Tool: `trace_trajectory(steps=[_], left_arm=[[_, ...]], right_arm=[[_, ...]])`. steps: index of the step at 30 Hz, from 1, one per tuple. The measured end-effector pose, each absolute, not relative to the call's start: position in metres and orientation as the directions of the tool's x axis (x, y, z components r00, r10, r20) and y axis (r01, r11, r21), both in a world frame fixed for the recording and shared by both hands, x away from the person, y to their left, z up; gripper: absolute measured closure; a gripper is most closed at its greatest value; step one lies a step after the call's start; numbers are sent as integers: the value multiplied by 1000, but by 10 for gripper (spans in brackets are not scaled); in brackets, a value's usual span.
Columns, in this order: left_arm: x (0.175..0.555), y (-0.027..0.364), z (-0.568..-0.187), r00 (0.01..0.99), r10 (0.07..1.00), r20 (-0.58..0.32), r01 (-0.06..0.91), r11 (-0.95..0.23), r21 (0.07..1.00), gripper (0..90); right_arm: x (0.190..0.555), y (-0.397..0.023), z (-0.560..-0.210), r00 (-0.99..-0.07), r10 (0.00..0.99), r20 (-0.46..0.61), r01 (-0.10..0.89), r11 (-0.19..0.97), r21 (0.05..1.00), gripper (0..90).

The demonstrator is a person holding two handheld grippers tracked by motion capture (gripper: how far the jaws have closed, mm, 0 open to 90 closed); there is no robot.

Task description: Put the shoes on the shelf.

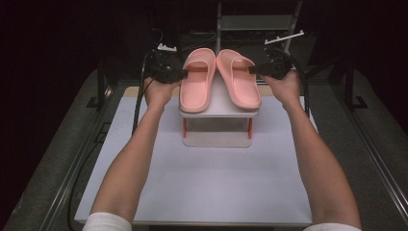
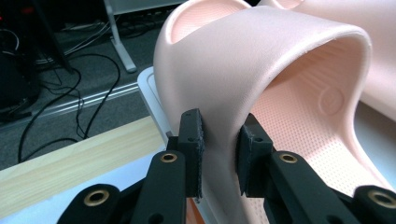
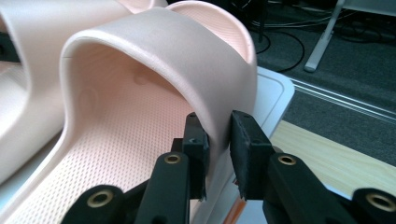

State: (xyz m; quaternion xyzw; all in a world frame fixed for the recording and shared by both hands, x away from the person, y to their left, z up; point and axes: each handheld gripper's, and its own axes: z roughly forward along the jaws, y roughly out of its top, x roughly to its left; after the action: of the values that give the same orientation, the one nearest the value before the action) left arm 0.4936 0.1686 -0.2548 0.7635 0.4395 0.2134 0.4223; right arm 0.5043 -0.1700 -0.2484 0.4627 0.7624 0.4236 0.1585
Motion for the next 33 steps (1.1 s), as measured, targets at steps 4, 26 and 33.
trace_trajectory(steps=[4,26,33], left_arm=[[495,167,-257,520,853,-51,501,-256,827,735],[498,154,-259,534,844,-45,494,-268,827,716],[498,149,-262,540,839,-66,497,-255,829,704]], right_arm=[[504,-165,-250,-527,839,138,570,228,789,740],[501,-156,-258,-506,847,162,575,191,795,681],[497,-164,-262,-507,834,218,580,143,802,657]])
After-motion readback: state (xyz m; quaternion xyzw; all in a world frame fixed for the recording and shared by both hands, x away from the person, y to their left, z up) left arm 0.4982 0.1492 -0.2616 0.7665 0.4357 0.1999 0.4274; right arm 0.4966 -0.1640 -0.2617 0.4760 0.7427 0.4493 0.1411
